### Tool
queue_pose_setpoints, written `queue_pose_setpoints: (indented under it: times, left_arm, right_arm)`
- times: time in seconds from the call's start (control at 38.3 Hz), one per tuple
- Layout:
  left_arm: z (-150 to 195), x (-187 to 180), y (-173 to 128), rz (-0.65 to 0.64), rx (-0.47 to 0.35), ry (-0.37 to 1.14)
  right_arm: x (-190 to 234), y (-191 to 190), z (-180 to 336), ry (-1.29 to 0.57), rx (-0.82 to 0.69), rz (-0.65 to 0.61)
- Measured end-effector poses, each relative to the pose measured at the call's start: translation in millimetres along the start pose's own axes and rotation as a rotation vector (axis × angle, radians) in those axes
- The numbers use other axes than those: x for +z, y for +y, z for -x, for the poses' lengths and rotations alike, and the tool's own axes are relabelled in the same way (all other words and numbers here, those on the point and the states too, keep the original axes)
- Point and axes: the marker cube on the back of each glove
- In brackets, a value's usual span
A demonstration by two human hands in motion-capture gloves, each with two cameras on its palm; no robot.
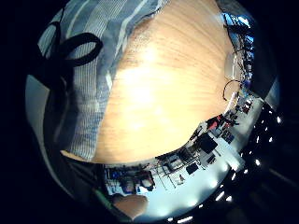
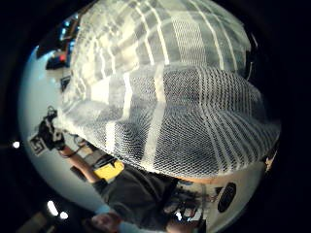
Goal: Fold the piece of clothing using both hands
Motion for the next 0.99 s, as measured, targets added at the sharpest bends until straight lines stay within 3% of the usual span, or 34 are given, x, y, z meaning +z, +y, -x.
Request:
queue_pose_setpoints:
  times: [0.05, 0.16, 0.24, 0.44, 0.63, 0.78, 0.99]
  left_arm:
    - [0.6, 2.1, 1.5, 0.016, 0.008, 0.008]
    - [3.1, 7.7, 4.2, 0.055, 0.025, 0.017]
    - [4.4, 10.6, 10.2, 0.102, 0.052, 0.021]
    - [5.4, 9.9, 30.8, 0.238, 0.164, -0.006]
    - [5.5, -14.8, 51.9, 0.281, 0.235, -0.001]
    - [16.0, -47.1, 59.7, 0.291, 0.217, 0.021]
    - [35.4, -95.1, 55.3, 0.251, 0.170, 0.055]
  right_arm:
    - [-6.3, 15.1, 7.5, -0.012, -0.022, -0.001]
    - [3.8, -16.4, 0.0, -0.039, -0.099, -0.015]
    - [4.2, -16.9, -2.0, -0.030, -0.122, 0.011]
    - [-12.7, 13.1, -0.4, 0.030, -0.149, 0.078]
    - [-45.9, 50.2, 5.2, 0.112, -0.174, 0.085]
    - [-100.5, 91.2, 16.9, 0.127, -0.194, 0.022]
    - [-166.2, 103.7, 24.9, 0.112, -0.165, -0.051]
